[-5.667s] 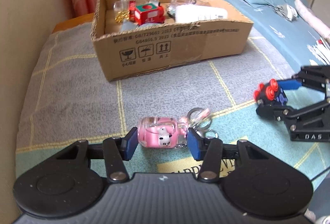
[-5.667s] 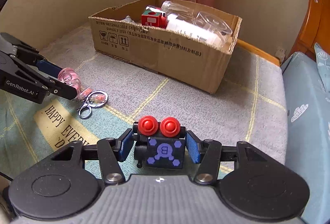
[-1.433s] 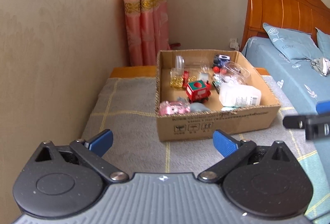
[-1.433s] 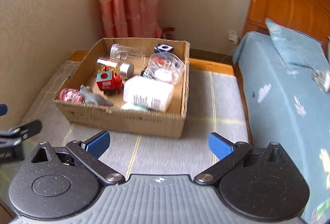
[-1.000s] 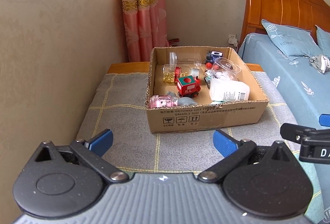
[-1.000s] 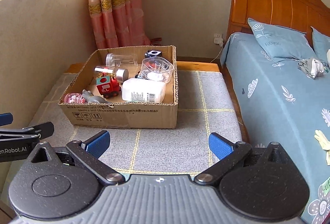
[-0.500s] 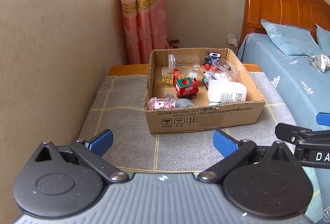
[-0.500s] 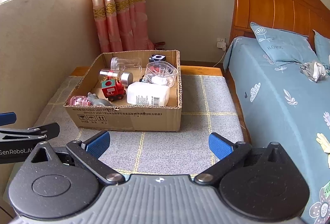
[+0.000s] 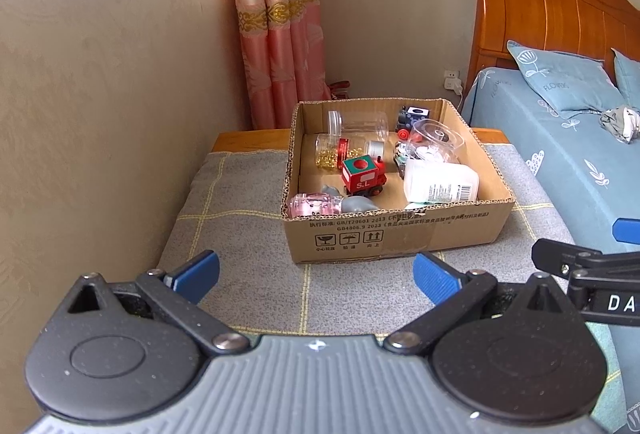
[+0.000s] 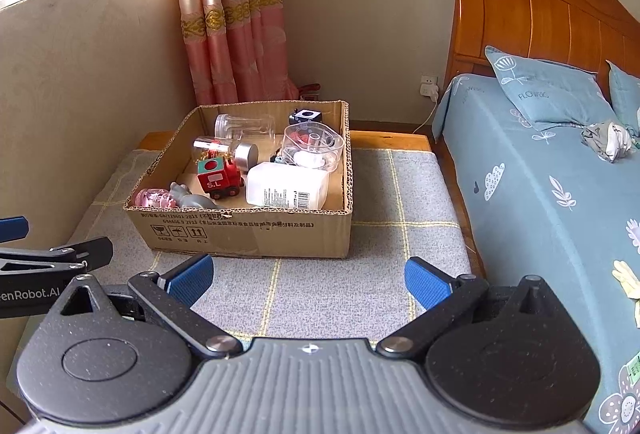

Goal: Organize rigid objects

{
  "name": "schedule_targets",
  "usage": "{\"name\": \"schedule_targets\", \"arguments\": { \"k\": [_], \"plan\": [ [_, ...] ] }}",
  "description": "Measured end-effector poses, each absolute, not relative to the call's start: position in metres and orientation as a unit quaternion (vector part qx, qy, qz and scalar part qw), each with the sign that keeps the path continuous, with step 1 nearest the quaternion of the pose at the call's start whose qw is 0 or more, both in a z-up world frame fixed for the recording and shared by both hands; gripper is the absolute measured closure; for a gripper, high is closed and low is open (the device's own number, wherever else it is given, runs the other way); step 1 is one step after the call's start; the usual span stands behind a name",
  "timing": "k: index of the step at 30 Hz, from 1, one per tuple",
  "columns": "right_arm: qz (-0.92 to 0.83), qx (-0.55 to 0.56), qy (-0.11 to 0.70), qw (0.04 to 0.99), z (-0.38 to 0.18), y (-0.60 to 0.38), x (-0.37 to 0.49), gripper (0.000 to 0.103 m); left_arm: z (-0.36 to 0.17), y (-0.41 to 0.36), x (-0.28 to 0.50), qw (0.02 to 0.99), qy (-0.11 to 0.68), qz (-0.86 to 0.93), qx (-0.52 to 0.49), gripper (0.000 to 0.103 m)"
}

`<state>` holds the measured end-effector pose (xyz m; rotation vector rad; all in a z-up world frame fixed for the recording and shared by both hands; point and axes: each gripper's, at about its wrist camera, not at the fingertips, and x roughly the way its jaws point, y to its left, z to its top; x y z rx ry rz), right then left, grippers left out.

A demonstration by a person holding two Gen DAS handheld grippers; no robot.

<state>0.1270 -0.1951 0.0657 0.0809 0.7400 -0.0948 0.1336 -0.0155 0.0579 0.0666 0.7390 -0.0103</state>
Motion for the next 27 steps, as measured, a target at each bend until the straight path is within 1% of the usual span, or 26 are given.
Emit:
{"name": "schedule_targets", "arguments": {
  "k": [27],
  "plan": [
    [-0.048,0.036,0.357,0.932,0.0670,-0.1938,0.1255,0.000,0.0595,-0.0158,0.1322,0.932,0.360,-0.002,0.035,0.001]
  ]
}}
